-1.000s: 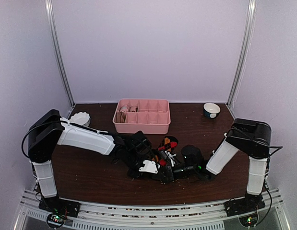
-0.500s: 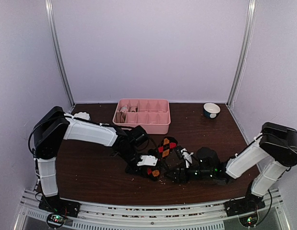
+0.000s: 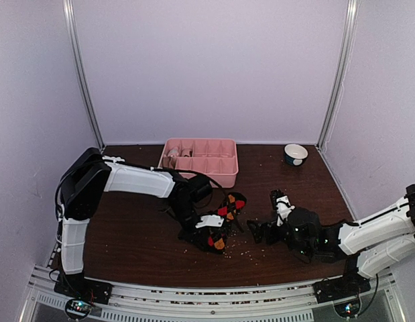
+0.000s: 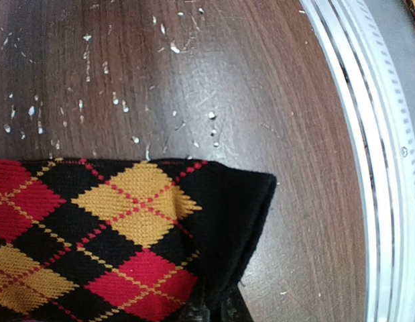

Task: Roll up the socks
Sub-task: Roll the sock at the center of the board.

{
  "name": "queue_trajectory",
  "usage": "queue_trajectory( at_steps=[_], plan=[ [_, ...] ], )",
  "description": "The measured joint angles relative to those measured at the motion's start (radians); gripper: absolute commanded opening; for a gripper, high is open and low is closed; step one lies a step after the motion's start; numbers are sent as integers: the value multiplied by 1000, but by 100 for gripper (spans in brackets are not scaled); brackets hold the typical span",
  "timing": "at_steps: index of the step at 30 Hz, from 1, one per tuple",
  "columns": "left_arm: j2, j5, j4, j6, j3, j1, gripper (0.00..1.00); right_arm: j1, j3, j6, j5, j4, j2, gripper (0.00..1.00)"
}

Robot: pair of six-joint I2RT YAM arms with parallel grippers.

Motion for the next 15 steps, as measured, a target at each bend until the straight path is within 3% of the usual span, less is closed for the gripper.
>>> queue_trajectory(
  at_steps=[9,15],
  plan=[
    [56,55,-81,0,61,21,3,141,-79,-172,-232,255,215,65],
    [58,55,-93,0,61,21,3,163,30,-223,-320,355,360,58]
  ],
)
